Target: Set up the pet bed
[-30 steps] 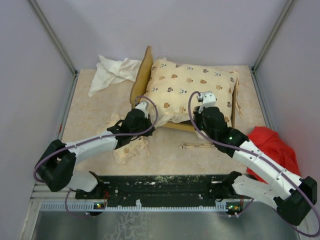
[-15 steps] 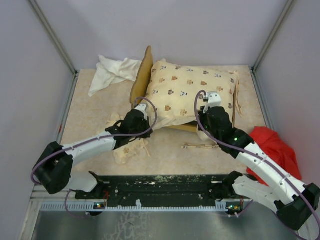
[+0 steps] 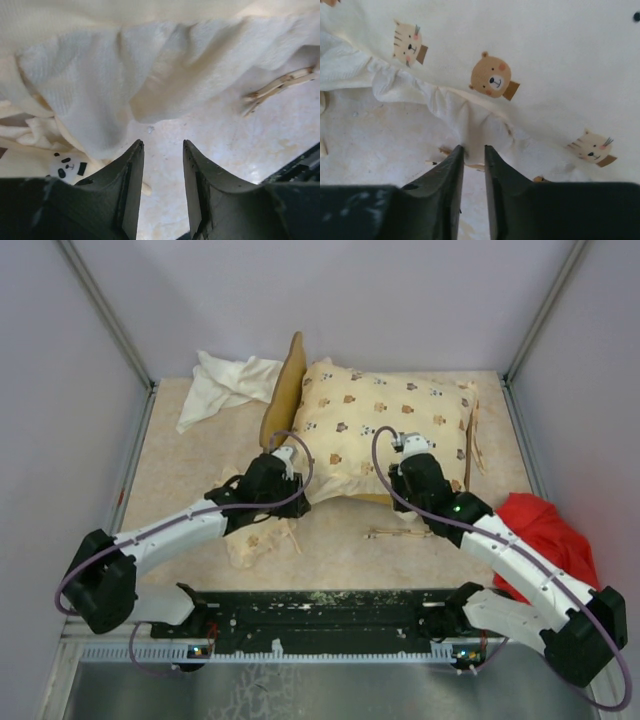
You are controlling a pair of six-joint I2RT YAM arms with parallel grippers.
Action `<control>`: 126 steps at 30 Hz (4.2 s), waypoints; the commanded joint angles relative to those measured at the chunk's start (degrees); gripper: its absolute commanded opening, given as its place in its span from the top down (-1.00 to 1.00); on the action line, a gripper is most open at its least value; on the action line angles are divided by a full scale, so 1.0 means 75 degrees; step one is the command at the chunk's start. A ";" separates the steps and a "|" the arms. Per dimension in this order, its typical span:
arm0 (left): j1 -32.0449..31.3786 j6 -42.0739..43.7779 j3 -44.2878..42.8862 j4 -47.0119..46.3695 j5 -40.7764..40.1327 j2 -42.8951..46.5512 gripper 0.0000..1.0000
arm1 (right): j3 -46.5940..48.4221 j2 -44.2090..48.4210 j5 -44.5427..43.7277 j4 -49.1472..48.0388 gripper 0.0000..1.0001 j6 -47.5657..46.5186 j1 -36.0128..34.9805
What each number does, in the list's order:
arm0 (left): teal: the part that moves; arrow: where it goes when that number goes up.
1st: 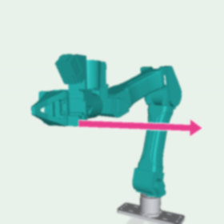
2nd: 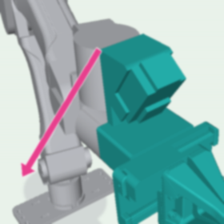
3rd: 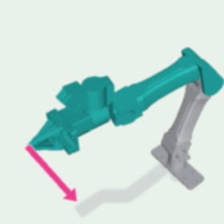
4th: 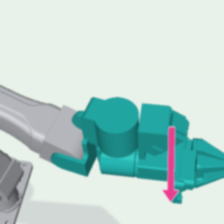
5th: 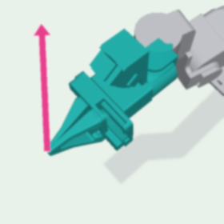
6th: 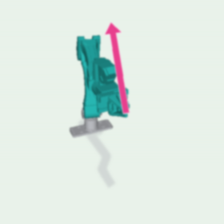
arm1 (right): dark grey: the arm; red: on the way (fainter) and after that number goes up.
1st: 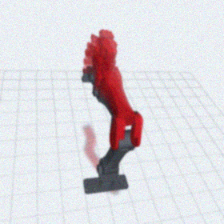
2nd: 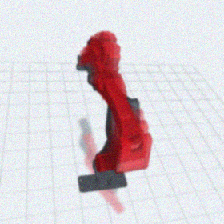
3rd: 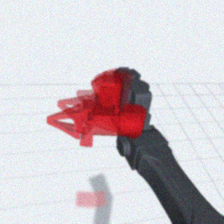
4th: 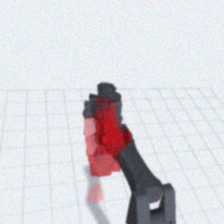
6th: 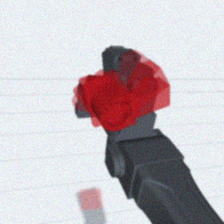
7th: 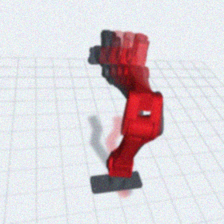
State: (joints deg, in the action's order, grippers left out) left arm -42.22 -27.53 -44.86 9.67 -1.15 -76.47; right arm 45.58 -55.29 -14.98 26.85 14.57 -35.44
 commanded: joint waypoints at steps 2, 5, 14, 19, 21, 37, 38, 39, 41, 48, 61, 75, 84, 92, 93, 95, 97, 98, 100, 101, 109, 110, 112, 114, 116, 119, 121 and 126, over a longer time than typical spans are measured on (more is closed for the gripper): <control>0.0038 0.0183 -0.1327 0.0426 0.0360 0.0492 0.02 | 0.0731 -0.0074 0.0200 0.0547 0.27 0.0018 0.0085; 0.0051 0.0247 -0.1650 0.0593 -0.0110 0.0488 -0.03 | 0.0643 0.0009 0.0172 0.0341 0.20 0.0106 0.0085; 0.0029 -0.0348 -0.1096 -0.0833 0.1470 0.0147 0.08 | -0.0800 0.0577 0.0526 -0.1064 0.27 0.1886 -0.0024; -0.0136 -0.0572 -0.1067 -0.1102 0.1715 -0.0491 0.05 | -0.1434 0.0927 -0.0544 -0.1622 0.17 0.2139 -0.0570; -0.0168 -0.0535 -0.1062 -0.1154 0.1578 -0.0700 0.02 | -0.1663 0.0917 -0.0917 -0.1887 0.13 0.2145 -0.0715; -0.0172 -0.0084 -0.1120 -0.1367 0.0330 -0.1730 0.05 | -0.3376 0.0391 -0.2839 -0.5249 0.21 0.0845 -0.0973; -0.0172 -0.0035 -0.1139 -0.1331 0.0259 -0.1728 0.11 | -0.3412 0.0440 -0.2974 -0.5255 0.38 0.0763 -0.0970; -0.0172 0.0002 -0.1160 -0.1304 0.0194 -0.1714 0.18 | -0.3420 0.0505 -0.2992 -0.5191 0.60 0.0674 -0.0971; -0.0167 0.0077 -0.1178 -0.1233 0.0063 -0.1642 0.30 | -0.3388 0.0736 -0.2923 -0.4819 1.00 0.0619 -0.0970; -0.0242 0.0341 -0.1091 -0.1084 0.0236 -0.0961 0.33 | -0.2866 0.1987 -0.2356 -0.2568 1.00 0.1254 -0.0980; -0.0758 0.0961 -0.0377 -0.1499 0.0120 -0.0543 0.07 | -0.2505 0.3031 -0.1561 -0.1980 1.00 0.1138 -0.0970; -0.0952 0.1608 -0.0776 -0.2462 -0.1222 -0.2155 0.09 | -0.2812 0.2946 -0.1576 -0.2287 1.00 0.1269 -0.0970; -0.0868 0.1245 -0.0237 -0.1481 -0.1031 -0.1063 1.00 | -0.2571 0.3351 -0.3205 -0.0468 1.00 0.2202 -0.0705; -0.0605 0.0678 -0.0346 -0.0657 -0.0691 -0.0926 1.00 | -0.2350 0.2895 -0.3581 -0.0234 1.00 0.2367 -0.0431; -0.0570 0.0650 -0.0392 -0.0538 -0.0724 -0.0946 1.00 | -0.2316 0.2885 -0.3479 -0.0266 1.00 0.2308 -0.0434; -0.0547 0.0608 -0.0452 -0.0383 -0.0752 -0.0881 1.00 | -0.2273 0.2876 -0.2867 -0.0425 1.00 0.2010 -0.0431; -0.0547 0.0581 -0.0593 -0.0172 -0.0691 -0.0655 0.97 | -0.2085 0.2854 -0.2158 -0.0379 0.70 0.1834 -0.0431; -0.0538 0.0558 -0.0703 -0.0041 -0.0672 -0.0504 0.85 | -0.1918 0.2815 -0.1917 -0.0262 0.37 0.1839 -0.0431; -0.0547 0.0563 -0.0922 0.0119 -0.0731 -0.0137 0.53 | -0.1535 0.2685 -0.1625 0.0037 0.06 0.1945 -0.0433; -0.0547 0.0582 -0.1002 0.0115 -0.0861 0.0002 0.42 | -0.1344 0.2617 -0.1547 0.0111 -0.11 0.1958 -0.0437; -0.0104 0.0679 -0.1455 0.0406 -0.1675 -0.0003 0.23 | -0.0526 0.2136 -0.1264 -0.0230 -0.46 0.1452 -0.0440; 0.0068 0.0647 -0.1439 0.0389 -0.1625 -0.0078 0.26 | -0.0484 0.2079 -0.1261 -0.0304 -0.46 0.1387 -0.0432; 0.0513 0.0563 -0.1457 0.0444 -0.1504 -0.0223 0.34 | -0.0416 0.1979 -0.1234 -0.0444 -0.44 0.1203 -0.0431; 0.0883 0.0579 -0.1461 0.0432 -0.1521 -0.0279 0.44 | -0.0412 0.1889 -0.1155 -0.0541 -0.43 0.1022 -0.0432; 0.1133 0.0734 -0.1518 0.0379 -0.1624 -0.0290 0.50 | -0.0471 0.1835 -0.1064 -0.0634 -0.42 0.0996 -0.0431; 0.1485 0.0982 -0.1725 0.0283 -0.1957 -0.0444 0.57 | -0.0619 0.1863 -0.0979 -0.0778 -0.41 0.0996 -0.0435; 0.1857 0.1052 -0.1906 0.0258 -0.1957 -0.0671 0.61 | -0.0624 0.1851 -0.0944 -0.0757 -0.41 0.1013 -0.0442; 0.2496 0.1335 -0.2635 0.0314 -0.1951 -0.1258 0.67 | -0.0435 0.1751 -0.1036 -0.0264 -0.40 0.1302 -0.0437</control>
State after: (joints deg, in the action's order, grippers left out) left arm -27.18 -20.43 -59.88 12.60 -13.30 -83.11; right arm 39.51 -41.78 -22.33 24.67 23.14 -39.18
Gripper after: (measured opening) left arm 0.170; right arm 0.704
